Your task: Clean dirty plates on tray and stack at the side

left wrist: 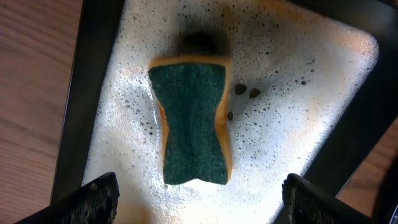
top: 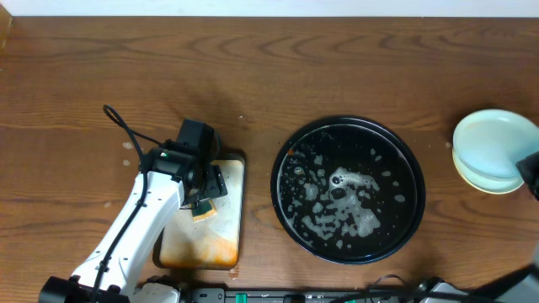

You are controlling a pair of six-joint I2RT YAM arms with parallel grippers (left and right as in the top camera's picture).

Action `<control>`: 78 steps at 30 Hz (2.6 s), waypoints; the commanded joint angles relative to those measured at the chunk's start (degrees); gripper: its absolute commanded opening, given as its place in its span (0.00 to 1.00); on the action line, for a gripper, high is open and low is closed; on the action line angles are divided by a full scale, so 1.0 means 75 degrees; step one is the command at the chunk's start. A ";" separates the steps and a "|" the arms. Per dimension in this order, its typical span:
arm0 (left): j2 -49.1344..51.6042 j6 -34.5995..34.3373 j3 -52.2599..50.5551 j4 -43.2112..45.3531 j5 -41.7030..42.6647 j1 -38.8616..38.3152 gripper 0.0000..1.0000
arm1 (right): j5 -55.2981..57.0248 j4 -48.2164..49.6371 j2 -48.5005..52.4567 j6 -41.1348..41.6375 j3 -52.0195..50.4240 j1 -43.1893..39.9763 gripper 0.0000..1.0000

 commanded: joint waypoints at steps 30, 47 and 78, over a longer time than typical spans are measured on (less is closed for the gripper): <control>-0.0105 0.0073 -0.0032 -0.0020 -0.0035 0.0038 0.85 | -0.4829 -0.1789 -0.2847 -0.2495 0.0146 0.5505 0.99; -0.0105 0.0073 -0.0032 -0.0020 -0.0035 0.0038 0.85 | -0.3576 -0.1658 -0.4112 -0.4619 0.0050 0.7306 0.99; -0.0105 0.0073 -0.0032 -0.0017 -0.0035 0.0038 0.85 | -0.2189 0.4503 -1.0859 -0.4622 -0.7746 0.6067 0.99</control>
